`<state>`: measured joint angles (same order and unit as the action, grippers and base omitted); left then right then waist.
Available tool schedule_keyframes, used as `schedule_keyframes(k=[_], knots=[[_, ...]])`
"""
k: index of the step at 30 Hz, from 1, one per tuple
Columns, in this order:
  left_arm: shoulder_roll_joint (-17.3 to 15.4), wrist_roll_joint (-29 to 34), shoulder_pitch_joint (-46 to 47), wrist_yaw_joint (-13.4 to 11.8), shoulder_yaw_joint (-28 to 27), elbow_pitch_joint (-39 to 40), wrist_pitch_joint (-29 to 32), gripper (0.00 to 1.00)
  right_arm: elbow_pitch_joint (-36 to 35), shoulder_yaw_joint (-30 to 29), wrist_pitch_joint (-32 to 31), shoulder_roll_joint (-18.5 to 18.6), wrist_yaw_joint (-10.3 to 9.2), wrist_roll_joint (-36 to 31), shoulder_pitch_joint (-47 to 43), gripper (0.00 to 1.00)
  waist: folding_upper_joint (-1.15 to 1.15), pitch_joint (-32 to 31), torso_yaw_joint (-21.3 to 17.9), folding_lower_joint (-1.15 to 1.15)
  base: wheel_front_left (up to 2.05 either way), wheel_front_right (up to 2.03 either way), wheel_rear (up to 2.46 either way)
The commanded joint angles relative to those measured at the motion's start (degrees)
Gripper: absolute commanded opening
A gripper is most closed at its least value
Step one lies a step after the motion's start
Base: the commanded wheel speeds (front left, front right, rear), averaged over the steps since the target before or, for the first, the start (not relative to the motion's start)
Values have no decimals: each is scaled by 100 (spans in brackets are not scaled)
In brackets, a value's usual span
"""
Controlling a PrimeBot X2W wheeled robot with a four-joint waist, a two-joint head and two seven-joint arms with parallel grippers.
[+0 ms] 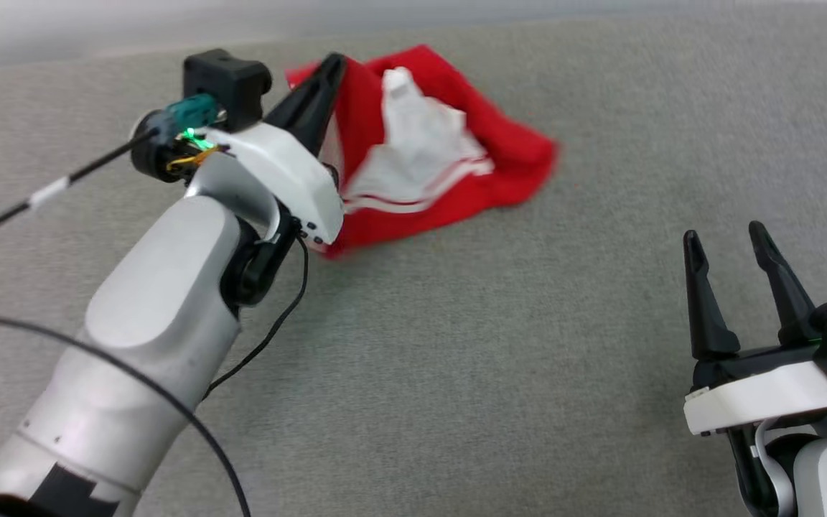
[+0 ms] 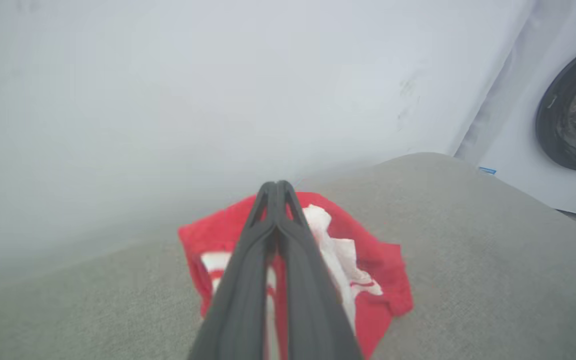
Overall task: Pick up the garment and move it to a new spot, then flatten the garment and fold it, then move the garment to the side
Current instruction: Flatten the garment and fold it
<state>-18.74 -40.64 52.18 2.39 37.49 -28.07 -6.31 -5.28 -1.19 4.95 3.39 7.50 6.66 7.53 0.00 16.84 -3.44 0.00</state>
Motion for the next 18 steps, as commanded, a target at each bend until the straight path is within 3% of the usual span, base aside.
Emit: schedule_keyframes(k=[1, 3, 6, 11, 18], knots=[[-52, 84, -146, -54, -4, 226, -116, 0, 11, -8, -16, 23, -2, 21, -90, 100, 0, -234, 220, 0, 0, 0, 0], [-144, 250, -403, -191, 91, 738, -273, 0, 45, -42, -40, 19, -2, 25, -141, 100, 0, -344, 324, 0, 0, 0, 0], [-89, 311, -920, -309, 441, 1353, -48, 0, 85, 15, -79, 17, -2, 25, -205, 100, 0, -463, 398, 0, 0, 0, 0], [-50, 328, -1636, -588, 805, 1533, 219, 0, 90, 96, -167, 19, -2, 43, -154, 100, 0, -520, 395, 0, 0, 0, 0], [-302, 208, -2134, -1005, 398, 1485, -339, 0, 122, 32, -153, 42, -2, 71, -270, 100, 0, -549, 377, 0, 0, 0, 0]])
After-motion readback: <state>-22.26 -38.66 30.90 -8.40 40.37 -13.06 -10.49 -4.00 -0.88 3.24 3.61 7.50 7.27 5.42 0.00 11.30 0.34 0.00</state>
